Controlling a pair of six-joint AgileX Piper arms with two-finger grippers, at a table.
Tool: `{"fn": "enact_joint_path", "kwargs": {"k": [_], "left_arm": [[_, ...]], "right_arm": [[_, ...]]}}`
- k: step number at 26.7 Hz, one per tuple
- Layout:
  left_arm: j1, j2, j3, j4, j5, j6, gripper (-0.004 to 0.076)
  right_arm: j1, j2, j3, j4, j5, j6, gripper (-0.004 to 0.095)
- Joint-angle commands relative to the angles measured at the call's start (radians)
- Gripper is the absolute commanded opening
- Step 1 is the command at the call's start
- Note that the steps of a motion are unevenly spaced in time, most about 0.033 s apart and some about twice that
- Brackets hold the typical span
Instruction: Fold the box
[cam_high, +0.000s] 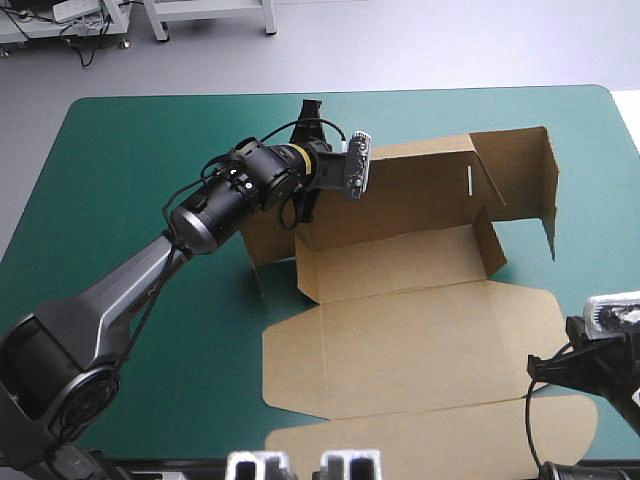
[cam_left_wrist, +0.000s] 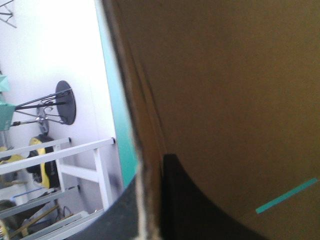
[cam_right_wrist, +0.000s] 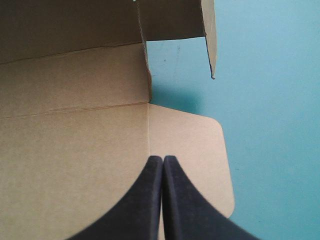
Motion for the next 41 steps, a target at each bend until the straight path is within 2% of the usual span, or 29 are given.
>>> {"fn": "enact_joint_path", "kwargs": {"k": [1,4,10,13,18,25,30,34,35,37,41], "left_arm": [[-0.008,-0.06,-0.03,0.17,-0.086,-0.098,-0.001],[-0.008,-0.06,-0.03,0.234,-0.087,-0.118,-0.001],[-0.008,-0.06,-0.021,0.189,-0.077,-0.148,-0.001],[-0.008,-0.06,0.014,0.201,-0.074,-0.157,-0.001],[-0.01,-0.065,0.12,0.297,-0.108,-0.267,-0.001],[-0.018,-0.122,0.289,0.697,-0.262,-0.685,-0.001],[-0.018,-0.147,0.382,0.966,-0.28,-0.952,-0.001],[-0.018,-0.161,0.473,1.214,-0.28,-1.185,-0.001],[-0.018,-0.163,0.5,1.304,-0.279,-1.286,-0.001],[-0.018,-0.163,0.52,1.375,-0.273,-1.357,-0.001],[-0.018,-0.163,0.522,1.383,-0.273,-1.371,-0.001]], "right_arm": [[-0.001,0.057,-0.06,0.005,-0.056,-0.015,-0.0015],[-0.001,0.091,-0.077,0.008,-0.058,-0.033,-0.0015],[-0.001,0.124,-0.085,0.009,-0.085,-0.044,-0.0015],[-0.001,0.126,-0.085,0.009,-0.101,-0.044,-0.0015],[-0.001,0.136,-0.087,0.009,-0.13,-0.04,-0.0015],[-0.001,0.261,-0.195,0.035,-0.18,-0.022,-0.0015],[-0.001,0.433,-0.362,0.085,-0.187,0.01,-0.0015],[-0.001,0.632,-0.549,0.184,-0.173,0.002,-0.0015],[-0.001,0.733,-0.628,0.232,-0.153,-0.026,-0.0015],[-0.001,0.869,-0.74,0.298,-0.107,-0.039,-0.0015],[-0.001,1.123,-0.944,0.405,0.029,-0.039,-0.0015]]}}
